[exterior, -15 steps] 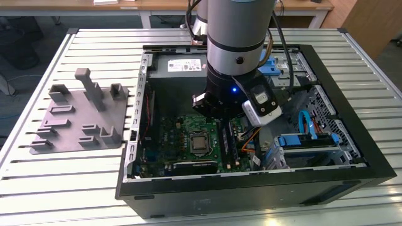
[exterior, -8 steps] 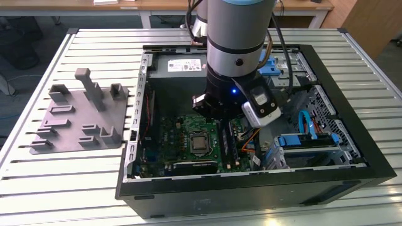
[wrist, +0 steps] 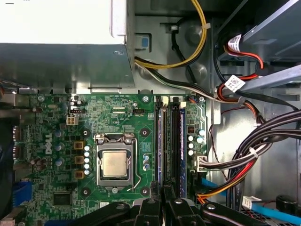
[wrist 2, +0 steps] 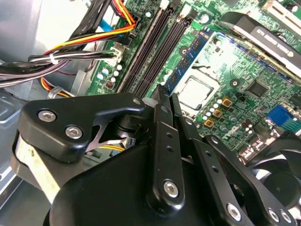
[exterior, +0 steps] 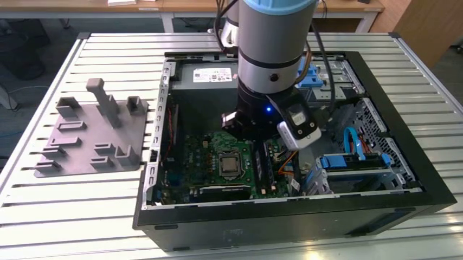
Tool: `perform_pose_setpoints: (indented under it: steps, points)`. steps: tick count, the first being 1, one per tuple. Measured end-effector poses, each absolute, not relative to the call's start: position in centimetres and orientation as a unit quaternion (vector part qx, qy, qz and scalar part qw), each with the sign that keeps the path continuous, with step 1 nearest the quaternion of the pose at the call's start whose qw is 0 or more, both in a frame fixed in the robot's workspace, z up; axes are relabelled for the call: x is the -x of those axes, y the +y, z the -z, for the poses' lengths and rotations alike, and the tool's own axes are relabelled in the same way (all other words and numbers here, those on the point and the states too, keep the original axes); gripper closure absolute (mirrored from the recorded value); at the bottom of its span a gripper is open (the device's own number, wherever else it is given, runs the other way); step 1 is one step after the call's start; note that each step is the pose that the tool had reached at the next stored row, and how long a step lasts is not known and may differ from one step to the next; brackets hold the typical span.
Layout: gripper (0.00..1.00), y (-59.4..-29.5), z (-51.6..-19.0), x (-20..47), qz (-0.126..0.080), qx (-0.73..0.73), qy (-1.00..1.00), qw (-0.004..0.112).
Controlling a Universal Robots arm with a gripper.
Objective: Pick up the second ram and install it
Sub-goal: 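Insert the second ram into the second slot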
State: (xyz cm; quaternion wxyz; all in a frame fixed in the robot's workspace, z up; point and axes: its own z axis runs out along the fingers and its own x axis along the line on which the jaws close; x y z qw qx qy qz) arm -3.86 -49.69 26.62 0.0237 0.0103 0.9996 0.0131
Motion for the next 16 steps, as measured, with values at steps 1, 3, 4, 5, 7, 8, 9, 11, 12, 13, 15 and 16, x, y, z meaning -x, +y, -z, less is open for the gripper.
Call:
perform_pose_setpoints:
  steps: [1, 3, 4, 5, 7, 8, 9, 11, 12, 13, 15, 16]
  points:
    - [0.86, -49.69, -26.55, 3.86, -0.013, -0.010, 1.000, 0.024]
    - [0.86, -49.69, -26.42, 3.85, -0.013, -0.010, 1.000, 0.024]
    - [0.86, -49.69, -26.37, 3.85, -0.013, -0.010, 1.000, 0.024]
    - [0.86, -49.69, -26.33, 3.85, -0.013, -0.010, 1.000, 0.024]
    - [0.86, -49.69, -26.25, 3.84, -0.013, -0.010, 1.000, 0.024]
    - [0.86, -49.69, -26.21, 3.84, -0.013, -0.010, 1.000, 0.024]
    - [0.86, -49.69, -26.18, 3.84, -0.013, -0.010, 1.000, 0.024]
    - [0.86, -49.69, -26.10, 3.84, -0.013, -0.010, 1.000, 0.024]
    - [0.86, -49.69, -26.07, 3.84, -0.013, -0.010, 1.000, 0.024]
    - [0.86, -49.69, -26.04, 3.84, -0.013, -0.010, 1.000, 0.024]
    - [0.86, -49.69, -25.99, 3.84, -0.013, -0.010, 1.000, 0.024]
    - [0.86, -49.69, -25.95, 3.84, -0.013, -0.010, 1.000, 0.024]
